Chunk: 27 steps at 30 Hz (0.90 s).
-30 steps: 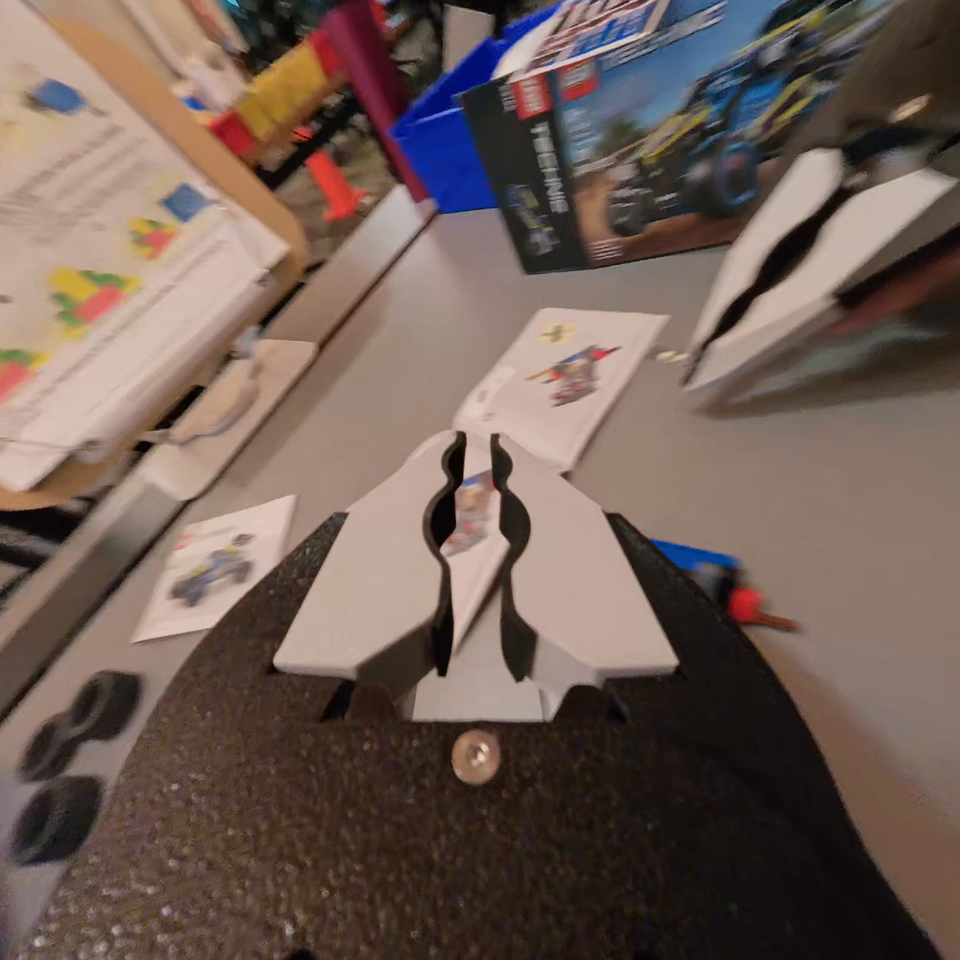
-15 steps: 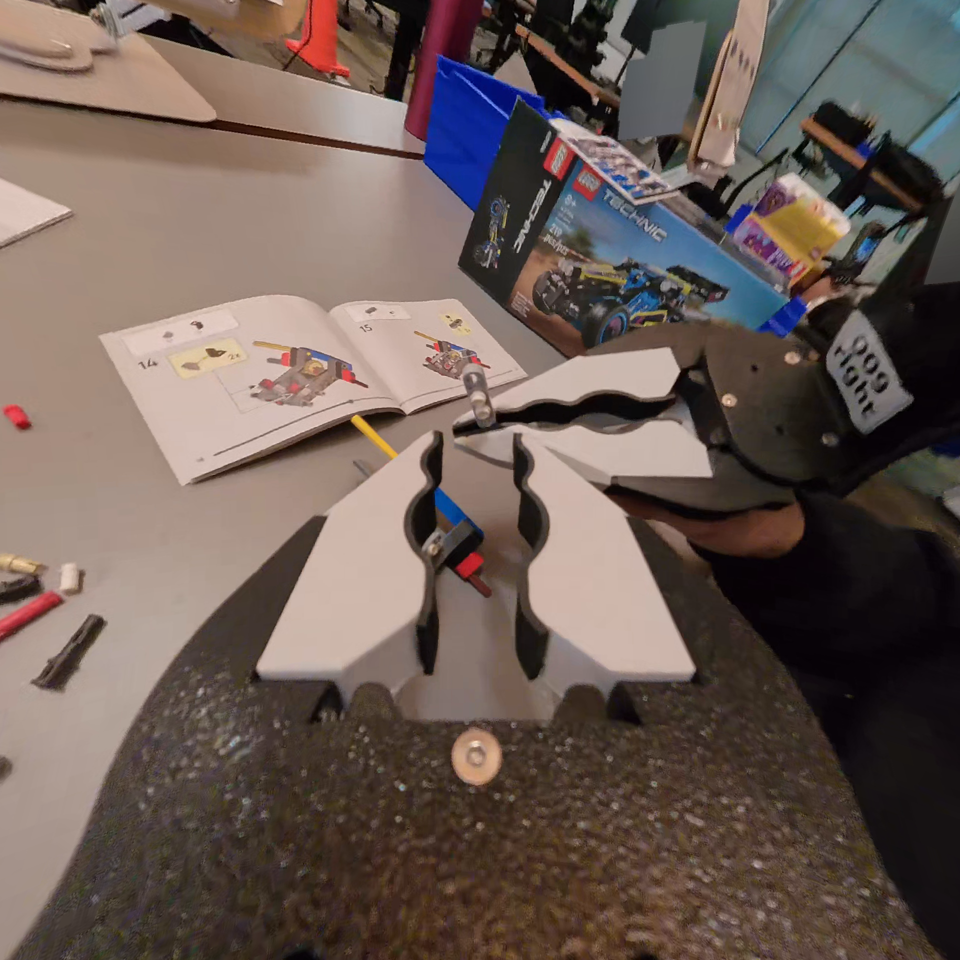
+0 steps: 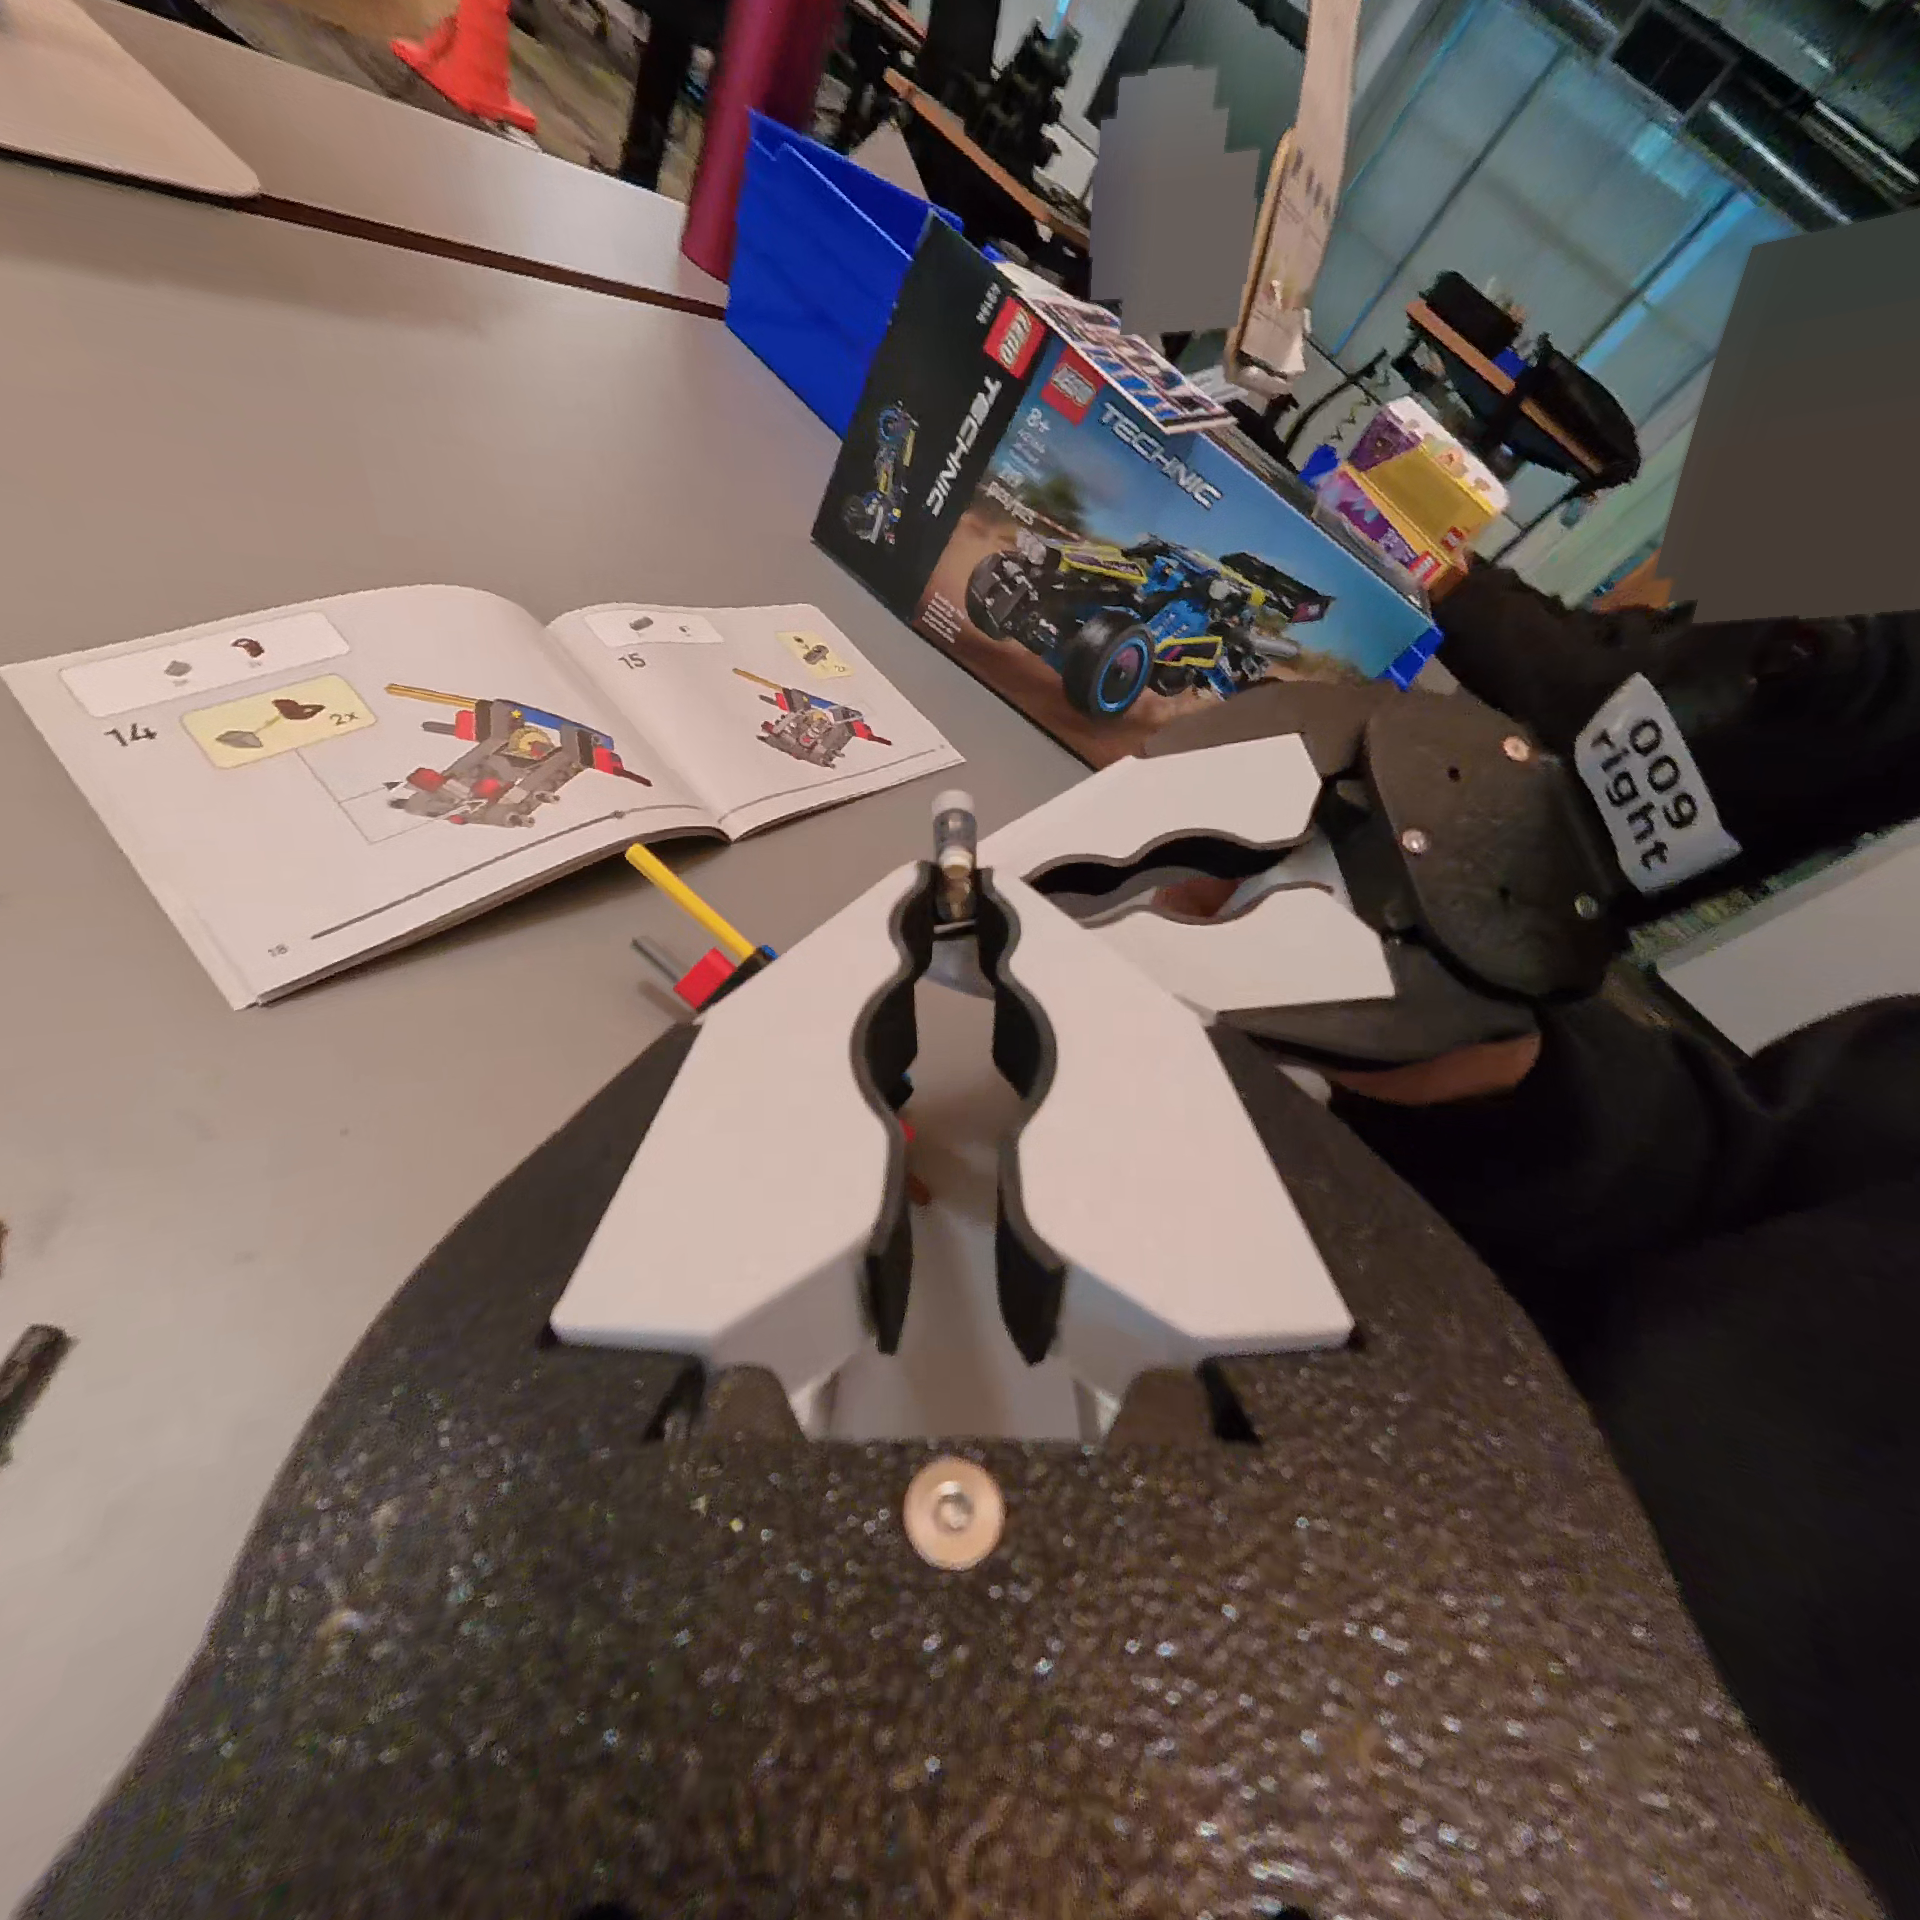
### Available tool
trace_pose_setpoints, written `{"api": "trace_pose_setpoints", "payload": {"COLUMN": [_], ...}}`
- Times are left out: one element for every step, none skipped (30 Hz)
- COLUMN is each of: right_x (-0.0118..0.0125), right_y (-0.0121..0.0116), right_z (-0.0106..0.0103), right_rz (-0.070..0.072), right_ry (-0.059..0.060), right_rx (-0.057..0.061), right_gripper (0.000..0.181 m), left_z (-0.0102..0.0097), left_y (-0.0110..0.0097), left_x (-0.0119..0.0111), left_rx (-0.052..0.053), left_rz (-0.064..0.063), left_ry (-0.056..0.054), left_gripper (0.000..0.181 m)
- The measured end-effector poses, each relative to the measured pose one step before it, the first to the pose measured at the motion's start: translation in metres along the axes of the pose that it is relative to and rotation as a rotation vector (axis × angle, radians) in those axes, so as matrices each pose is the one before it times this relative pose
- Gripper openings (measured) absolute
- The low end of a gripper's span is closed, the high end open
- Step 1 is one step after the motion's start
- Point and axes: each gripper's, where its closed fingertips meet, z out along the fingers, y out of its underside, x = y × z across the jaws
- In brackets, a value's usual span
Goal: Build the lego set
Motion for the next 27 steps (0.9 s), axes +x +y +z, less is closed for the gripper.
{"api": "trace_pose_setpoints", "payload": {"right_x": [-0.00372,-0.00633,-0.00260,0.00306,0.00132,0.00026,0.00121,-0.00264,-0.00459,-0.00321,-0.00505,-0.00185,0.00229,0.00007,-0.00021,0.00588,0.00715,0.00248,-0.00048,-0.00233,0.00074,0.00271,0.00111,0.00130,0.00000,0.00060,-0.00027], "right_y": [0.00064,-0.00017,0.00065,0.00061,-0.00263,-0.00511,-0.00646,-0.00609,-0.00508,-0.00258,0.00021,0.00165,0.00238,0.00206,0.00158,0.00072,-0.00046,-0.00316,-0.00396,-0.00130,0.00262,0.00524,0.00455,0.00126,-0.00084,-0.00150,-0.00048], "right_z": [-0.00130,-0.00188,-0.00324,-0.00421,-0.00436,-0.00421,-0.00334,-0.00207,-0.00113,-0.00013,0.00106,0.00178,0.00176,0.00121,0.00024,-0.00050,-0.00015,0.00130,0.00205,0.00243,0.00218,0.00139,0.00109,0.00082,0.00056,0.00025,0.00040], "right_rz": [-0.0057,-0.0094,-0.0003,0.0065,-0.0114,-0.0167,-0.0193,-0.0391,-0.0518,-0.0542,-0.0518,-0.0532,-0.0585,-0.0519,-0.0387,-0.0315,-0.0357,-0.0337,-0.0101,0.0088,0.0049,-0.0088,-0.0153,-0.0093,-0.0126,-0.0124,-0.0110], "right_ry": [-0.0461,-0.0745,-0.0572,-0.0289,-0.0430,-0.0471,-0.0401,-0.0637,-0.0698,-0.0532,-0.0575,-0.0316,-0.0005,-0.0127,-0.0205,0.0111,0.0188,-0.0066,-0.0261,-0.0420,-0.0214,-0.0031,-0.0083,-0.0050,-0.0060,0.0034,0.0015], "right_rx": [-0.0043,0.0003,-0.0014,-0.0040,0.0148,0.0275,0.0285,0.0256,0.0237,0.0142,-0.0018,-0.0153,-0.0210,-0.0211,-0.0217,-0.0193,-0.0085,0.0141,0.0260,0.0145,-0.0057,-0.0206,-0.0196,-0.0038,0.0077,0.0094,0.0038], "right_gripper": [0.003,0.009,0.015,0.021,0.027,0.031,0.031,0.030,0.029,0.023,0.022,0.025,0.029,0.029,0.031,0.030,0.028,0.026,0.024,0.023,0.021,0.019,0.016,0.014,0.013,0.011,0.009], "left_z": [-0.00175,-0.00302,-0.00376,-0.00373,-0.00310,-0.00228,-0.00160,-0.00074,-0.00017,-0.00005,-0.00007,-0.00030,-0.00038,-0.00055,-0.00123,-0.00174,-0.00156,-0.00100,-0.00057,-0.00032,-0.00015,-0.00021,-0.00033,-0.00017,0.00024,0.00065,0.00082], "left_y": [-0.00026,-0.00158,-0.00125,0.00009,0.00257,0.00572,0.00751,0.00631,0.00398,0.00255,0.00178,0.00033,0.00007,0.00158,0.00190,0.00098,0.00060,0.00056,0.00030,0.00015,0.00053,0.00057,0.00001,0.00044,0.00086,0.00101,0.00081], "left_x": [-0.00119,-0.00243,-0.00102,0.00077,0.00146,0.00438,0.00749,0.00507,0.00164,0.00145,0.00210,0.00099,-0.00006,-0.00087,-0.00361,-0.00455,-0.00137,0.00114,-0.00037,-0.00259,-0.00261,-0.00247,-0.00247,-0.00114,0.00011,-0.00088,-0.00190], "left_rx": [-0.0133,-0.0136,-0.0258,-0.0397,-0.0546,-0.0739,-0.0813,-0.0709,-0.0551,-0.0440,-0.0368,-0.0269,-0.0240,-0.0339,-0.0381,-0.0342,-0.0323,-0.0310,-0.0287,-0.0272,-0.0277,-0.0249,-0.0188,-0.0175,-0.0175,-0.0155,-0.0130], "left_rz": [0.0049,0.0096,0.0148,0.0164,0.0136,0.0130,0.0075,-0.0035,0.0032,0.0187,0.0185,0.0079,-0.0002,-0.0019,0.0008,0.0041,0.0073,0.0070,0.0001,-0.0061,-0.0069,-0.0050,-0.0047,-0.0061,-0.0067,-0.0079,-0.0093], "left_ry": [0.0154,0.0111,0.0261,0.0407,0.0481,0.0730,0.0947,0.0745,0.0433,0.0353,0.0358,0.0273,0.0216,0.0162,-0.0053,-0.0165,0.0020,0.0201,0.0130,0.0015,0.0032,0.0025,-0.0001,0.0094,0.0199,0.0164,0.0104], "left_gripper": [0.005,0.005,0.005,0.005,0.005,0.005,0.005,0.005,0.005,0.005,0.005,0.005,0.005,0.005,0.005,0.005,0.005,0.005,0.005,0.005,0.005,0.005,0.005,0.005,0.005,0.005,0.005]}}
